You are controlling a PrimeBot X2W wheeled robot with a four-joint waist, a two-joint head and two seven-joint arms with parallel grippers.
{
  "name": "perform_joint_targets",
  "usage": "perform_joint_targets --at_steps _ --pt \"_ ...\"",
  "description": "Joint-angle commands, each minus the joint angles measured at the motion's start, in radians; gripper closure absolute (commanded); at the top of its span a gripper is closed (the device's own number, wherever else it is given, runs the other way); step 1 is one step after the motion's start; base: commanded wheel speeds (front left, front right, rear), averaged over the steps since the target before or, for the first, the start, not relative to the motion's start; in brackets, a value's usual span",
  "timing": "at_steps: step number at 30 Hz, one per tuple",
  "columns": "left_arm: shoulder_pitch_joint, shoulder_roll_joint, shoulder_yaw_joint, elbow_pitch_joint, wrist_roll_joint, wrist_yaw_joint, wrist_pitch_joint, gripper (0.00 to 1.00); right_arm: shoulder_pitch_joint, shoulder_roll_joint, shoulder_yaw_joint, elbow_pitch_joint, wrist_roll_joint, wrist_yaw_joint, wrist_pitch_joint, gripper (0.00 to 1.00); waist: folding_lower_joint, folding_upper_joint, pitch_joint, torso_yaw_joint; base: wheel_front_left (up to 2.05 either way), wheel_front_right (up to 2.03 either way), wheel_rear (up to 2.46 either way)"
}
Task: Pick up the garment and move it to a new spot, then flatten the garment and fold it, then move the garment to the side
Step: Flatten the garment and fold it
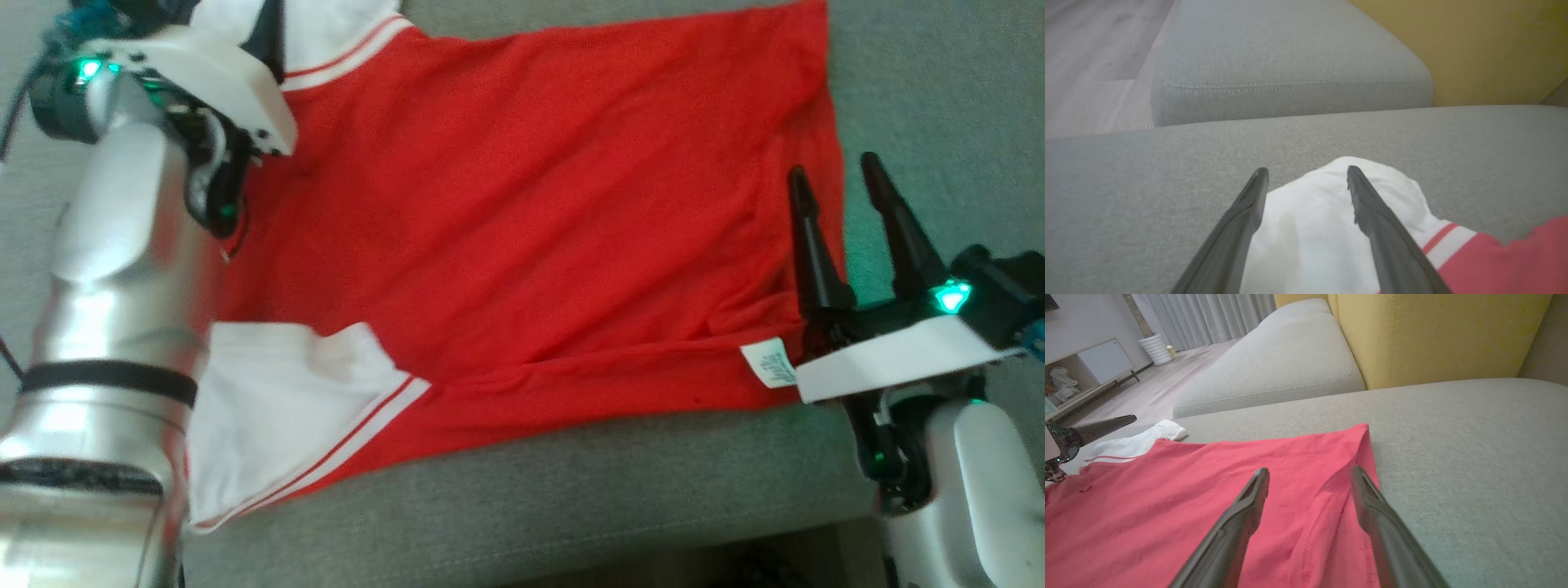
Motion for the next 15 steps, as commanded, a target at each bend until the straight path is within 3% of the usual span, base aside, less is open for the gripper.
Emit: perform_joint_targets --at_steps 1,12,14,15 --pt "-0.059 0.047 0.033 0.041 -0.016 -0.015 -0.007 0.00 -0.019 0.004 0.033 -0.018 0.010 0.007 -0.012 0.00 -0.0002 0.0000 0.042 -0.049 0.00 0.00 0.00" --pt "-0.144 0.077 0.003 0.346 -0.006 -0.014 0.059 0.00 -0.033 0.013 0.034 0.017 0.032 0.007 -0.035 0.00 -0.0002 0.0000 0.059 -0.083 0.00 0.00 0.00" --pt "-0.149 0.073 -0.009 0.366 -0.001 -0.018 0.070 1.00 -0.040 0.012 0.028 0.019 0.034 0.007 -0.034 0.00 -0.0002 0.0000 0.055 -0.080 0.00 0.00 0.00" --pt "-0.150 0.071 -0.018 0.371 0.005 -0.020 0.066 1.00 -0.047 0.009 0.025 0.020 0.033 0.007 -0.034 0.00 -0.0002 0.0000 0.053 -0.079 0.00 0.00 0.00"
